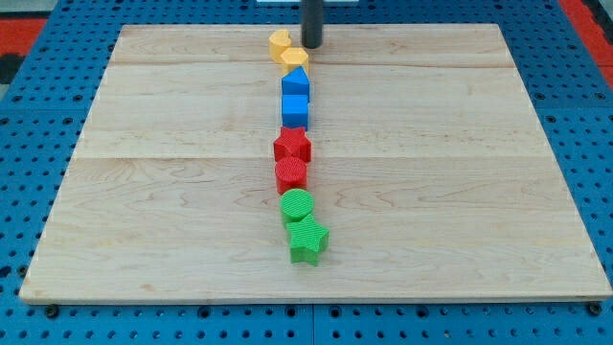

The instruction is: Push the yellow heart into the red star

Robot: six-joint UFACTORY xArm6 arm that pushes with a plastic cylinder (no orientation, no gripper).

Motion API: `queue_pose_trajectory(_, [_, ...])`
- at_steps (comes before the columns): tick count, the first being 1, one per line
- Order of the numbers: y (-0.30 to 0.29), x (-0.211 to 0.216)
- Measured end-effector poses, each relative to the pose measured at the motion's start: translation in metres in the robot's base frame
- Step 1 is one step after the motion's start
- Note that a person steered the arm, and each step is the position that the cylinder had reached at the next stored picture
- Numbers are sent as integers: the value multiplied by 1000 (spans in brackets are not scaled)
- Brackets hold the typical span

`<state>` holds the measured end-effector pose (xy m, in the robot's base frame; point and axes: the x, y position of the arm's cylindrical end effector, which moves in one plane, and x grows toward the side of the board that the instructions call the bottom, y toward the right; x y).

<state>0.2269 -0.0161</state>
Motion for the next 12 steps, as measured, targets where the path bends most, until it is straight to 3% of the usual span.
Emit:
queue_pose_trajectory(1, [-14,-10])
queue_pose_trajectory(2, [-55,13])
queue_pose_trajectory(3, [-63,-22])
queue_pose_trajectory(4, [-74,3])
queue_pose_trajectory(6, [-75,118])
queue_pose_trajectory(7, [-74,72])
queue_pose_trajectory(9, [-109,145])
queue_pose_trajectory(12, [-156,189])
